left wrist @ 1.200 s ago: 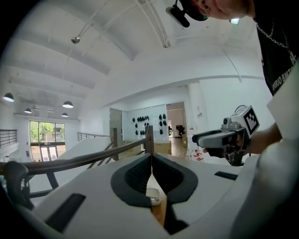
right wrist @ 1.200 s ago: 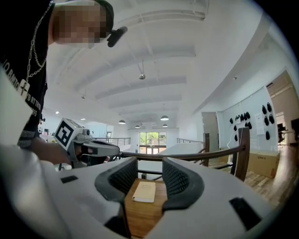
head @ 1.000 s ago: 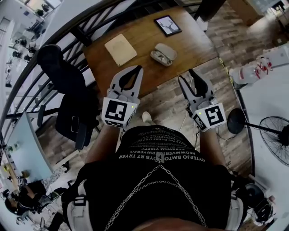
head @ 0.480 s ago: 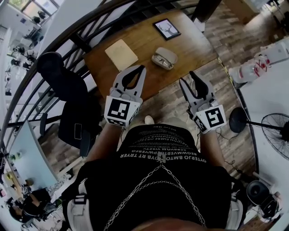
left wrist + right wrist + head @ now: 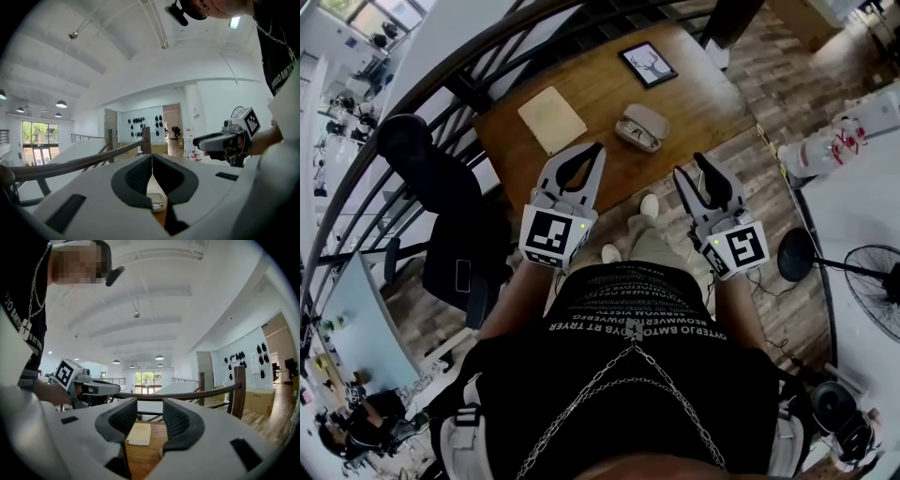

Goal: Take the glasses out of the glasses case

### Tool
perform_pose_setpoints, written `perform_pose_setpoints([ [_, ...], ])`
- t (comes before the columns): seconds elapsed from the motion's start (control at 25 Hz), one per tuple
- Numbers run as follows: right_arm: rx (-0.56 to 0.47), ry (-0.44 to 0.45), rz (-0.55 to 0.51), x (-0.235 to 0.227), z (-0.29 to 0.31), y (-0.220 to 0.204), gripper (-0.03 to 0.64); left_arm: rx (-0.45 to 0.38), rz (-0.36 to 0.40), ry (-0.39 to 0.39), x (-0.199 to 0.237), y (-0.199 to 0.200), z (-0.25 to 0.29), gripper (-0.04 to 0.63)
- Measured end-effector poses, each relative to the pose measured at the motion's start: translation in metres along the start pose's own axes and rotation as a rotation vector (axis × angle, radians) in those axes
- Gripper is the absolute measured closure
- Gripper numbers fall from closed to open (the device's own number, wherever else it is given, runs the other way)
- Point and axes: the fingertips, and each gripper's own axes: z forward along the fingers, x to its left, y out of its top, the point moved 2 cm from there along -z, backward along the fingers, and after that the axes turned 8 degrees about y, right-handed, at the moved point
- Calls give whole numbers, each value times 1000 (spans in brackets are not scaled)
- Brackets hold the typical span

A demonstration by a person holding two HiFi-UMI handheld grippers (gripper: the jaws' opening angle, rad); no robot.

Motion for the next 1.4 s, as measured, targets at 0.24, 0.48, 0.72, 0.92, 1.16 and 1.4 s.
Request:
perform_pose_setpoints([
  [0.24,-12,56,2,-20,30,7,460,23,-1,39,16,1,20,566],
  [0.48,7,97,17,-44,50,2,460,28,-20,64,25,3,46,566],
  [0.72,15,129,18,-66,69,1,460,32,-23,79,32,5,69,566],
  [0.92,31,147,23,-83,80,-2,460,44,-31,89,36,2,86,566],
  [1.16,33,164,26,-100,90,-5,460,55,-32,90,35,-1,104,566],
  [1.4,46,182,42,-116,97,-16,460,89,-37,98,33,-12,120,566],
])
